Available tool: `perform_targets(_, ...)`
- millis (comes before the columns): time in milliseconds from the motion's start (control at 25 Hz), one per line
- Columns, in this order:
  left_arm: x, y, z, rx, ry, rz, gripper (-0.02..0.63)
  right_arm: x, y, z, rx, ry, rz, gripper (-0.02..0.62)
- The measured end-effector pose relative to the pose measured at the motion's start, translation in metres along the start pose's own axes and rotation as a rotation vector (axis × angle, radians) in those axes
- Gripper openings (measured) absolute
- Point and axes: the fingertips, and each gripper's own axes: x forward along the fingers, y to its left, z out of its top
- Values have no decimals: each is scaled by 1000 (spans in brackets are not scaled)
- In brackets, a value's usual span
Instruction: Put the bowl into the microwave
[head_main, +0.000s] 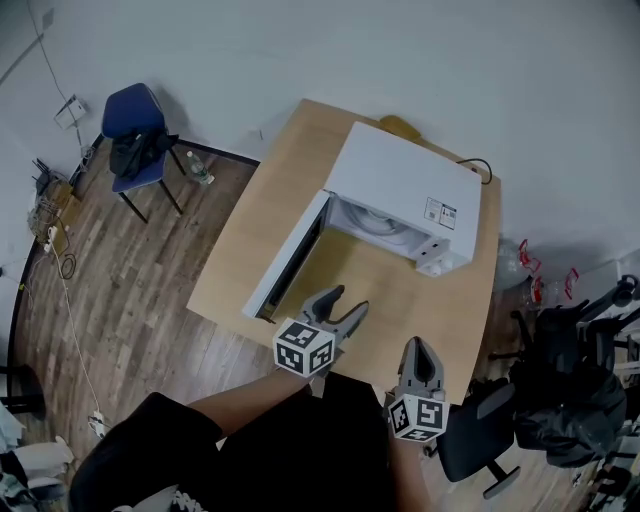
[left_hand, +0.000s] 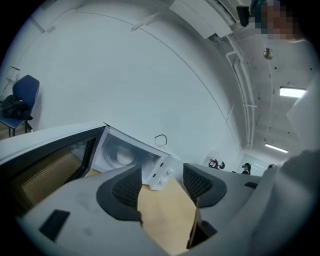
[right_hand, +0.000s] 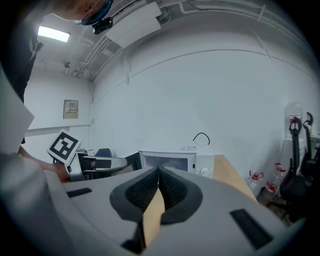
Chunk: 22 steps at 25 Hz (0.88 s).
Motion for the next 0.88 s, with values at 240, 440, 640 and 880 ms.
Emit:
perform_targets(240, -49, -44, -5, 38, -13, -67, 44, -23, 23, 8, -12, -23, -10, 61)
perform_targets(440, -68, -65, -4, 92, -27, -111, 17, -23, 44, 8, -26, -50, 35, 61)
perform_targets(640, -79, -68, 8, 225, -43, -47, 17, -24, 53, 7, -67, -31, 38, 61)
perform_targets(880, -83, -76, 8, 269, -50, -18, 17, -26, 47, 6, -78, -32, 7, 60)
